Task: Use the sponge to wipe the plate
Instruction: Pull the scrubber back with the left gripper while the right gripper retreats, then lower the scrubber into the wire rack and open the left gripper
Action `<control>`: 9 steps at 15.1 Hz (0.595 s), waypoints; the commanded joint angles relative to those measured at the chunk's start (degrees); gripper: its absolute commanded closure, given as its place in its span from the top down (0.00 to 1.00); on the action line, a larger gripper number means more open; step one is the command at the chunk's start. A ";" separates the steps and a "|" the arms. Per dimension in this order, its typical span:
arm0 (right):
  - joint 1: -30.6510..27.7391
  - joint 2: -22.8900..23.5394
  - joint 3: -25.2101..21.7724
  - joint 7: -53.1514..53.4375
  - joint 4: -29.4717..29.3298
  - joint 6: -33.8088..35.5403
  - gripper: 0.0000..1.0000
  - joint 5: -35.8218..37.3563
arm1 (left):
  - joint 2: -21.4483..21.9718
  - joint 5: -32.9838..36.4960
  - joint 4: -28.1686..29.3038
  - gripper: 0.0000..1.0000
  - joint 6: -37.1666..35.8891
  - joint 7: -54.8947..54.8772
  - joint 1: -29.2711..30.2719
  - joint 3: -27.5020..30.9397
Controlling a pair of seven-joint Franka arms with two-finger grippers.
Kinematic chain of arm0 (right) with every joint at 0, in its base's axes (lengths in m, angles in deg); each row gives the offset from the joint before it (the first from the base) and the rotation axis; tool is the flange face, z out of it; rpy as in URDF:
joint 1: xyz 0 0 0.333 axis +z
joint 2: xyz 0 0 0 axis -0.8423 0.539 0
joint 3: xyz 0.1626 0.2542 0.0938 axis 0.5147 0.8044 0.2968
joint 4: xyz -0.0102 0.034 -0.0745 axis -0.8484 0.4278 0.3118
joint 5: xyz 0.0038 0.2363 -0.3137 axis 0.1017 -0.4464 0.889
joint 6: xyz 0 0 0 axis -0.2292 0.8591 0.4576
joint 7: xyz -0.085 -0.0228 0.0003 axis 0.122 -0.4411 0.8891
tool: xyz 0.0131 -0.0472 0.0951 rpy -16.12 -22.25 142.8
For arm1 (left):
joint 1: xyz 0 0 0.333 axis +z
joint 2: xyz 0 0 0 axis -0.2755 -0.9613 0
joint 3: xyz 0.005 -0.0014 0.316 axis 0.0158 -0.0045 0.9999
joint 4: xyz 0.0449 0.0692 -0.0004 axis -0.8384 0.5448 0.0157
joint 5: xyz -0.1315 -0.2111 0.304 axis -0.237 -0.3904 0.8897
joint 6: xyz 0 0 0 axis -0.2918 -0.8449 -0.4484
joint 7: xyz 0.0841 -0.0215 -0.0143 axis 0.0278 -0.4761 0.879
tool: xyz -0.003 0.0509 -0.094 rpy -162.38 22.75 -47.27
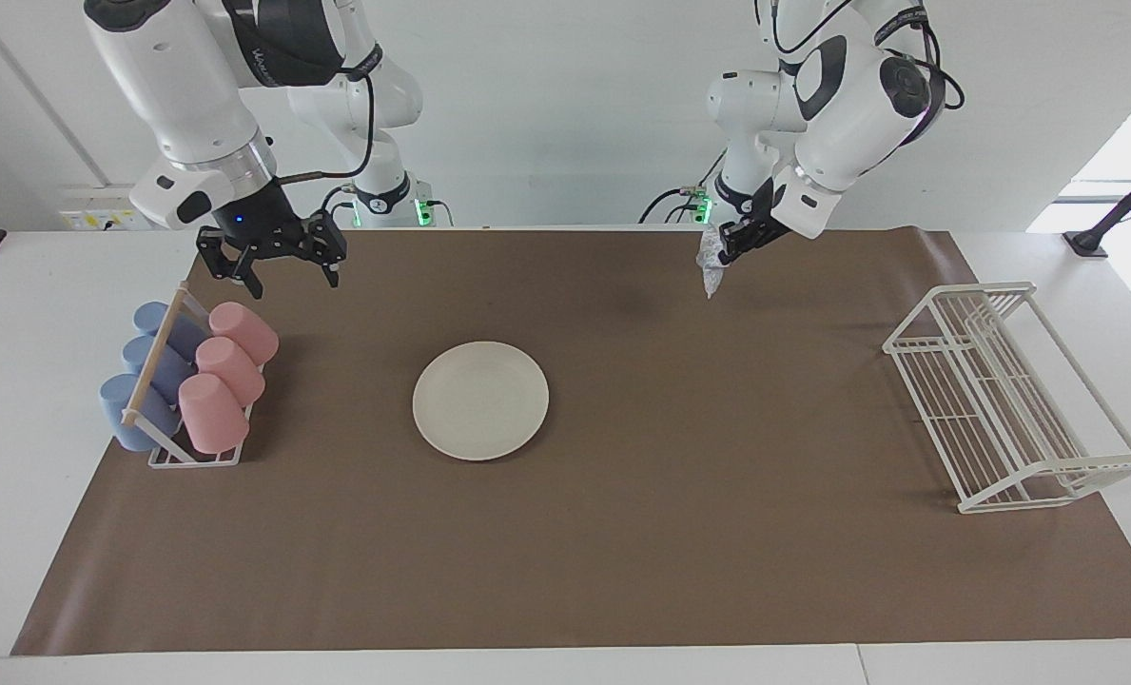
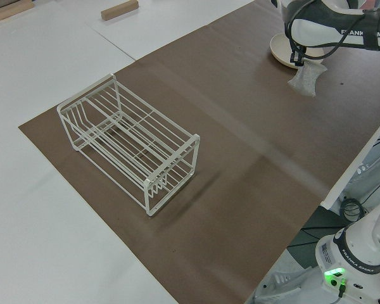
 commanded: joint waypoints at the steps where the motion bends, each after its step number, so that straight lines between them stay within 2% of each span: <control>1: 0.76 1.75 -3.45 -1.03 -2.41 3.26 1.00 0.86 | -2.16 9.06 -2.50 0.00 -3.71 1.12 0.42 -0.32; 5: 1.82 0.35 -4.77 0.81 -2.05 7.65 1.00 1.30 | -7.69 21.98 -8.73 0.00 -9.07 4.63 0.25 -0.32; 9: 2.08 -1.33 -5.48 4.76 -0.56 8.36 1.00 1.30 | -13.93 35.26 -16.29 0.00 -15.31 8.68 -0.55 -0.49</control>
